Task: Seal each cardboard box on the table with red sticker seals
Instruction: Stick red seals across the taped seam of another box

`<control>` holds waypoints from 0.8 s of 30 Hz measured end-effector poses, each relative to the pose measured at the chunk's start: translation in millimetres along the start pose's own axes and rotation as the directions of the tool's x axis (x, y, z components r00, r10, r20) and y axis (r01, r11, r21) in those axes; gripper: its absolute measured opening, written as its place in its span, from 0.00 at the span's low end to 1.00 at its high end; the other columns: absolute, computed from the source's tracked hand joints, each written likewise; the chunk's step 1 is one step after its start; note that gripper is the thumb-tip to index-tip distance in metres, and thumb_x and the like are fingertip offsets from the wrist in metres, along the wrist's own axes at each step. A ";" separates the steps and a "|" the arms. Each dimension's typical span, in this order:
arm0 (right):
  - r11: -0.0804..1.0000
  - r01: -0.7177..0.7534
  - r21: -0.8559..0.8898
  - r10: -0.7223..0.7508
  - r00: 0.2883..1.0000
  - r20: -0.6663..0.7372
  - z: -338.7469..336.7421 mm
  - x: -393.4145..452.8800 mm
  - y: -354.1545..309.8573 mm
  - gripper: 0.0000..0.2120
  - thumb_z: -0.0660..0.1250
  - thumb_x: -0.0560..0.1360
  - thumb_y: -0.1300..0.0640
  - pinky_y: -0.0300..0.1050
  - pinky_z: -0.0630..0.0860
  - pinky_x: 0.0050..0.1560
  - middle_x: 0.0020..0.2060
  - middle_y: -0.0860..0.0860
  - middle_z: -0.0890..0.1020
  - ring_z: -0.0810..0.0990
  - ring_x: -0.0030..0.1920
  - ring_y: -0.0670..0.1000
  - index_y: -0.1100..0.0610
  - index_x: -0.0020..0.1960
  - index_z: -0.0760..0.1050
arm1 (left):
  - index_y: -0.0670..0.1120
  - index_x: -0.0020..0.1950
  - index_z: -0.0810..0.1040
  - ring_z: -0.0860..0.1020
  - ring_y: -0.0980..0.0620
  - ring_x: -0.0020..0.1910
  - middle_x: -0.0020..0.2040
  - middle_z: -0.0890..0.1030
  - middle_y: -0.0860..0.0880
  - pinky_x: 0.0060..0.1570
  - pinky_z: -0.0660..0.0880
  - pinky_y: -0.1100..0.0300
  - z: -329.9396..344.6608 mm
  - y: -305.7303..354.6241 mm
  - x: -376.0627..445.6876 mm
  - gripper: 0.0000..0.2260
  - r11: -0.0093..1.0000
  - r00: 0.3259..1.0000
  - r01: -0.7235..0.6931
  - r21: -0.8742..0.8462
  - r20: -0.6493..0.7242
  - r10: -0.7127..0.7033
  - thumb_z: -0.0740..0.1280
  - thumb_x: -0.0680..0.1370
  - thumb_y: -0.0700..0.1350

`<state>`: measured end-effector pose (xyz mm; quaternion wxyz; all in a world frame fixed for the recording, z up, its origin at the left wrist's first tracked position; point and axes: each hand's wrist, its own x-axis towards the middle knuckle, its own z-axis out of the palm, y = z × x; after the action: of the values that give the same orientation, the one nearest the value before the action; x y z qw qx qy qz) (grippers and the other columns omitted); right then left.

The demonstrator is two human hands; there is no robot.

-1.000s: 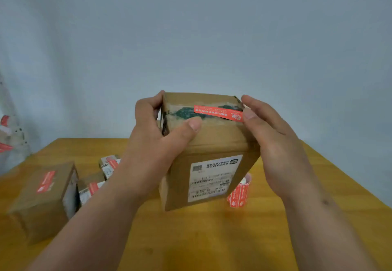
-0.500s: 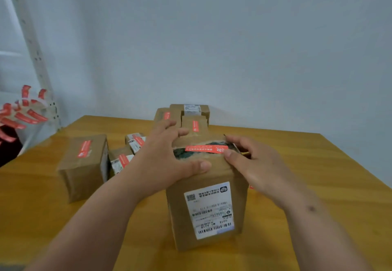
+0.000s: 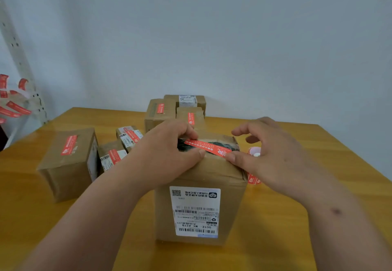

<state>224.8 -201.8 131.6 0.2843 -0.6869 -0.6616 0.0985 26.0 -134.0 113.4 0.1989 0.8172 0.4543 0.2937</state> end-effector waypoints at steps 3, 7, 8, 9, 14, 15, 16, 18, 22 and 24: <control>0.999 0.027 -0.036 -0.026 0.999 0.041 0.4 0.0 -0.3 0.08 0.69 0.72 0.43 0.30 0.65 0.42 0.48 0.39 0.73 0.73 0.51 0.40 0.40 0.51 0.75 | 0.58 0.54 0.76 0.72 0.65 0.55 0.57 0.76 0.63 0.55 0.70 0.65 0.1 -2.3 -1.5 0.12 1.000 1.000 -0.006 -0.022 0.002 0.006 0.70 0.72 0.56; 0.993 0.065 -0.094 -0.065 0.998 0.003 4.5 -1.5 -3.2 0.06 0.66 0.76 0.48 0.35 0.68 0.44 0.48 0.40 0.75 0.74 0.50 0.43 0.44 0.52 0.79 | 0.58 0.54 0.76 0.72 0.65 0.56 0.57 0.75 0.63 0.57 0.71 0.63 1.1 -4.0 -3.6 0.12 1.000 1.000 -0.001 -0.028 -0.005 0.001 0.69 0.72 0.57; 0.992 0.066 -0.103 -0.067 0.998 -0.006 5.3 -2.2 -4.9 0.06 0.66 0.76 0.50 0.34 0.68 0.44 0.48 0.40 0.75 0.74 0.50 0.44 0.44 0.52 0.79 | 0.58 0.54 0.76 0.72 0.65 0.56 0.57 0.75 0.63 0.57 0.70 0.62 1.6 -4.0 -3.9 0.12 1.000 1.000 -0.001 -0.026 -0.007 0.001 0.68 0.72 0.57; 0.992 0.063 -0.112 -0.065 0.998 -0.010 5.9 -3.0 -6.4 0.06 0.65 0.77 0.51 0.32 0.67 0.42 0.48 0.40 0.76 0.74 0.50 0.44 0.45 0.51 0.80 | 0.58 0.54 0.75 0.72 0.64 0.56 0.58 0.75 0.63 0.57 0.70 0.62 2.0 -4.0 -4.5 0.12 1.000 1.000 0.000 -0.024 -0.008 0.000 0.68 0.73 0.57; 0.993 0.044 -0.112 -0.047 0.998 -0.030 8.2 -5.7 -13.5 0.05 0.65 0.78 0.53 0.29 0.63 0.36 0.46 0.40 0.76 0.73 0.44 0.43 0.46 0.48 0.79 | 0.58 0.54 0.75 0.71 0.64 0.56 0.58 0.74 0.63 0.55 0.69 0.64 4.0 -3.7 -6.2 0.11 0.999 1.000 0.000 -0.040 -0.018 -0.001 0.69 0.73 0.56; 0.995 0.032 -0.095 -0.036 0.999 -0.037 9.0 -6.1 -14.7 0.04 0.65 0.77 0.53 0.30 0.63 0.35 0.45 0.40 0.76 0.73 0.43 0.42 0.46 0.46 0.78 | 0.58 0.54 0.75 0.71 0.64 0.56 0.58 0.74 0.62 0.55 0.69 0.65 4.4 -3.3 -6.4 0.11 0.999 1.000 -0.001 -0.041 -0.020 0.000 0.69 0.73 0.56; 0.997 0.019 -0.078 -0.022 0.999 -0.046 10.0 -6.2 -15.7 0.04 0.65 0.77 0.52 0.31 0.63 0.35 0.45 0.40 0.76 0.72 0.43 0.41 0.46 0.44 0.77 | 0.58 0.54 0.75 0.71 0.64 0.56 0.58 0.74 0.62 0.55 0.69 0.64 4.7 -3.0 -6.6 0.11 0.999 1.000 -0.001 -0.041 -0.021 0.000 0.69 0.73 0.56; 0.998 -0.009 -0.067 0.004 0.998 -0.070 11.9 -6.2 -18.0 0.04 0.65 0.77 0.50 0.33 0.63 0.35 0.44 0.40 0.76 0.72 0.41 0.40 0.46 0.43 0.76 | 0.57 0.55 0.75 0.71 0.63 0.57 0.58 0.74 0.62 0.56 0.69 0.63 5.1 -2.7 -7.2 0.11 0.999 1.000 -0.002 -0.044 -0.027 0.001 0.68 0.74 0.55; 0.992 -0.046 -0.115 0.034 0.994 -0.107 15.9 -5.2 -24.0 0.06 0.66 0.76 0.49 0.39 0.67 0.37 0.42 0.42 0.75 0.73 0.42 0.43 0.47 0.41 0.74 | 0.57 0.54 0.75 0.72 0.62 0.57 0.58 0.74 0.62 0.55 0.68 0.64 5.9 -2.6 -7.7 0.11 0.999 0.999 -0.011 -0.034 -0.040 0.010 0.68 0.74 0.55; 0.988 -0.052 -0.143 0.035 0.992 -0.125 18.2 -5.6 -27.7 0.07 0.64 0.77 0.49 0.46 0.73 0.45 0.43 0.42 0.74 0.74 0.45 0.47 0.48 0.41 0.73 | 0.56 0.54 0.75 0.72 0.62 0.56 0.58 0.75 0.61 0.55 0.69 0.64 6.2 -2.3 -7.7 0.10 0.999 0.999 -0.013 -0.036 -0.048 0.012 0.69 0.74 0.54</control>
<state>191.2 -203.4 129.8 0.2710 -0.7248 -0.6332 0.0141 25.4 -139.8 105.1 0.2011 0.8090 0.4483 0.3225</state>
